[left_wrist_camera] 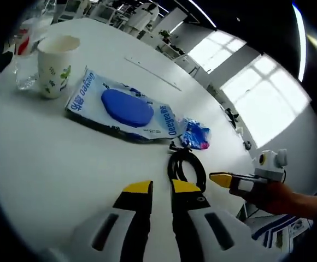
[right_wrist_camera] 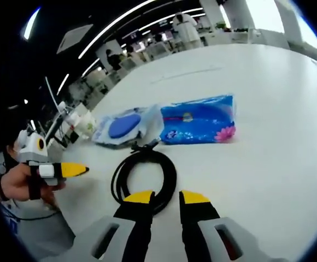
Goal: Arrange the tabletop items into an orderly group along one side of the table until the central work area is clear of visible clutter.
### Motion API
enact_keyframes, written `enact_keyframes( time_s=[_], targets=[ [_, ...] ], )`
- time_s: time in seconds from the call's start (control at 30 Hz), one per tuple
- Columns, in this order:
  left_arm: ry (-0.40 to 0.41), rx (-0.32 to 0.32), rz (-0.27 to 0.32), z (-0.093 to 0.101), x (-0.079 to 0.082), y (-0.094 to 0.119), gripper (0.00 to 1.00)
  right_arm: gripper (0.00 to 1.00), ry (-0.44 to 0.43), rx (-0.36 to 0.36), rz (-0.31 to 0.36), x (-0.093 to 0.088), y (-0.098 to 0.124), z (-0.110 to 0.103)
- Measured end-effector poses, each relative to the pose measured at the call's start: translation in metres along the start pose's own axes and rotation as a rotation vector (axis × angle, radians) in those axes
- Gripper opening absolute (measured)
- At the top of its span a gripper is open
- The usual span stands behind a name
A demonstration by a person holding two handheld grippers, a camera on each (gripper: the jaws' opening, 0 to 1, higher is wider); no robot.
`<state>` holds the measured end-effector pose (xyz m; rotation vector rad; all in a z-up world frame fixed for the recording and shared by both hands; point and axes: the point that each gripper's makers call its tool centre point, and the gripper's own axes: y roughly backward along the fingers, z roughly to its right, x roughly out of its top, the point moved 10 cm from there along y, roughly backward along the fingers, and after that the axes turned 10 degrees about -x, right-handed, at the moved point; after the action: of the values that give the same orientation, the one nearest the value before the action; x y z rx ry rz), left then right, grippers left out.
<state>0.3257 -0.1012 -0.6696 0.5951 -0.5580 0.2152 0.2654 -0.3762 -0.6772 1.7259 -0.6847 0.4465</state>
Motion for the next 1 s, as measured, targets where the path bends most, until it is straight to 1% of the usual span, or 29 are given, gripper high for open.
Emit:
enact_keyframes(
  time_s=[0.07,0.13,0.17,0.2,0.23,0.27,0.3,0.33,0.37,0.4,0.43,0.5,0.53,0.6,0.67,0.73,0.83,0.9,1.0],
  targets=[
    [-0.054,0.038,-0.012,-0.006,0.000,0.014,0.11,0.17,0.020,0.002,-0.002,-0.003,0.003,0.000],
    [-0.139,0.092,-0.036,-0.010,0.001,0.030,0.14,0.19,0.047,-0.003,-0.010,-0.007,0.008,0.000],
    [-0.201,0.121,-0.050,-0.013,0.002,0.041,0.16,0.21,0.064,-0.001,-0.006,-0.008,0.012,-0.001],
    [-0.232,0.135,-0.046,-0.014,0.002,0.049,0.16,0.22,0.073,0.002,-0.003,-0.009,0.016,-0.002],
    [-0.265,0.154,-0.033,-0.016,0.004,0.063,0.17,0.23,0.093,0.009,0.006,-0.009,0.019,-0.003],
    [-0.274,0.160,-0.032,-0.017,0.004,0.067,0.17,0.24,0.142,0.024,0.029,-0.008,0.024,-0.004],
    [-0.304,0.177,-0.024,-0.019,0.005,0.081,0.18,0.24,0.165,0.026,0.041,-0.008,0.027,-0.005],
    [-0.294,0.177,-0.019,-0.020,0.005,0.090,0.19,0.23,0.186,0.034,0.054,-0.008,0.033,-0.008],
    [-0.282,0.179,-0.006,-0.023,0.007,0.104,0.23,0.23,0.211,0.051,0.080,-0.008,0.038,-0.011],
    [-0.288,0.183,0.016,-0.025,0.009,0.113,0.26,0.24,0.215,0.056,0.090,-0.008,0.042,-0.012],
    [-0.305,0.186,0.026,-0.027,0.012,0.125,0.28,0.25,0.211,0.061,0.086,-0.010,0.046,-0.013],
    [-0.349,0.217,0.037,-0.031,0.016,0.143,0.28,0.29,0.211,0.068,0.088,-0.012,0.051,-0.015],
    [-0.377,0.232,0.037,-0.032,0.018,0.156,0.28,0.30,0.229,0.076,0.091,-0.013,0.054,-0.018],
    [-0.382,0.239,0.058,-0.032,0.020,0.175,0.30,0.33,0.289,0.082,0.083,-0.016,0.060,-0.022],
    [-0.375,0.239,0.089,-0.032,0.024,0.190,0.34,0.39,0.310,0.092,0.093,-0.018,0.066,-0.028],
    [-0.390,0.256,0.108,-0.033,0.027,0.203,0.37,0.44,0.321,0.089,0.097,-0.020,0.071,-0.031],
    [-0.383,0.264,0.132,-0.033,0.029,0.216,0.39,0.49,0.338,0.096,0.102,-0.020,0.076,-0.033],
    [-0.383,0.273,0.138,-0.034,0.029,0.222,0.39,0.53,0.334,0.098,0.109,-0.020,0.078,-0.034],
    [-0.373,0.283,0.148,-0.036,0.029,0.228,0.39,0.53,0.330,0.095,0.117,-0.019,0.080,-0.036]
  ],
)
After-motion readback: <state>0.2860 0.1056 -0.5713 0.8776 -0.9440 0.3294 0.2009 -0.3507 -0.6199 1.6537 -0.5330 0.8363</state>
